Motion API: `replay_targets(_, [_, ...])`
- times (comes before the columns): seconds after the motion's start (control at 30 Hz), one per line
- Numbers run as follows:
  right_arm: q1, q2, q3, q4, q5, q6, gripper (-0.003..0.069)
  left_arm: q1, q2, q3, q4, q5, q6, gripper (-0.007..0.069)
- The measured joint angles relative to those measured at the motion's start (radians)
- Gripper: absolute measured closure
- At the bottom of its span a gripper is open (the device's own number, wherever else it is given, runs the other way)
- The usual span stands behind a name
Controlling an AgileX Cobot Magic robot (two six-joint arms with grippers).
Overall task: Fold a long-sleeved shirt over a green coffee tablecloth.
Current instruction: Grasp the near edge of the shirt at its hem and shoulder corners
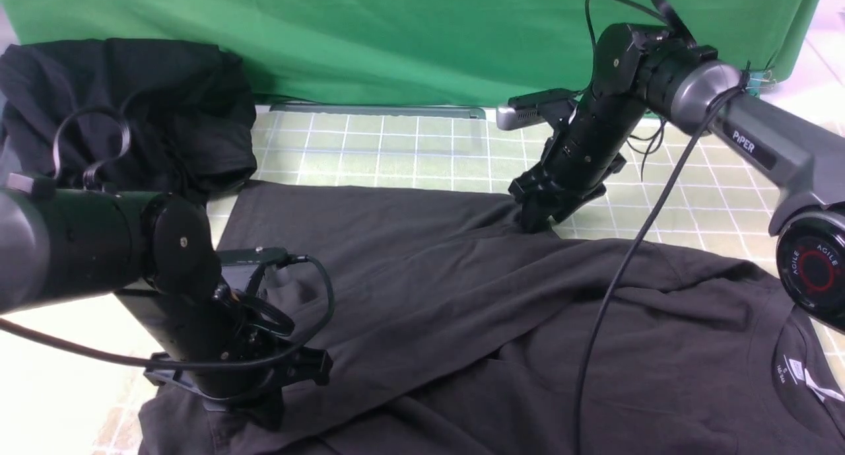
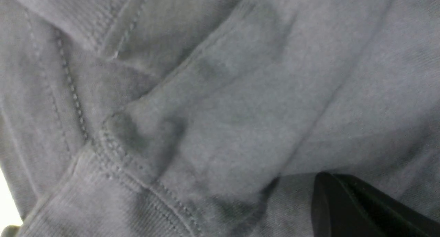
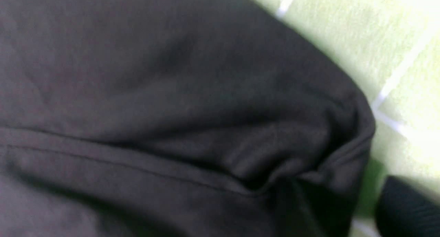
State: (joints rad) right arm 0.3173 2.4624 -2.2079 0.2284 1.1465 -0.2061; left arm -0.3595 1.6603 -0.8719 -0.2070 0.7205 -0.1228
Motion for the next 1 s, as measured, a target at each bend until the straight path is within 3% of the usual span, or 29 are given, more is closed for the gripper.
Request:
replay_targets(0.03, [0.0, 0.001, 0.0, 0.006, -0.004, -0.003, 0.0429, 0.0, 0.0, 0.0, 0.0, 0.001, 0.0, 0.0633])
replay_targets(0.07, [0.0, 0.002, 0.0, 0.028, -0.015, -0.012, 0.0537, 0.0, 0.0, 0.0, 0.0, 0.002, 0.0, 0.0633])
replay_targets(0.17, [0.0, 0.002, -0.001, 0.072, -0.032, -0.029, 0.0632, 0.0, 0.0, 0.0, 0.0, 0.002, -0.001, 0.0633])
replay_targets(0.33, [0.0, 0.005, -0.026, 0.075, -0.034, -0.048, 0.0642, 0.0, 0.0, 0.0, 0.004, 0.004, -0.001, 0.0633])
replay_targets(0.67, [0.0, 0.008, -0.113, -0.054, -0.091, -0.051, 0.0638, 0.0, 0.0, -0.001, 0.014, 0.025, -0.003, 0.0631])
replay_targets(0.73, [0.0, 0.013, -0.113, -0.06, -0.12, -0.047, 0.0615, 0.0, 0.0, -0.001, 0.014, 0.025, -0.003, 0.0631])
replay_targets(0.8, [0.0, 0.017, -0.114, -0.069, -0.141, -0.043, 0.0523, 0.0, -0.002, -0.002, 0.019, 0.029, -0.004, 0.0631])
replay_targets(0.83, [0.0, 0.017, -0.115, -0.069, -0.14, -0.043, 0.0512, 0.0, -0.002, -0.002, 0.02, 0.029, -0.004, 0.0631])
replay_targets(0.87, [0.0, 0.01, -0.118, -0.076, -0.118, -0.037, 0.0407, 0.0, -0.019, -0.004, 0.029, 0.042, -0.004, 0.0631])
replay_targets(0.93, [0.0, -0.011, -0.118, -0.083, -0.063, -0.032, 0.0312, 0.0, -0.05, -0.006, 0.042, 0.062, -0.007, 0.0631])
replay_targets(1.0, [0.0, -0.039, -0.122, -0.093, -0.005, -0.029, 0.0277, 0.0, -0.093, -0.006, 0.049, 0.08, -0.008, 0.0631])
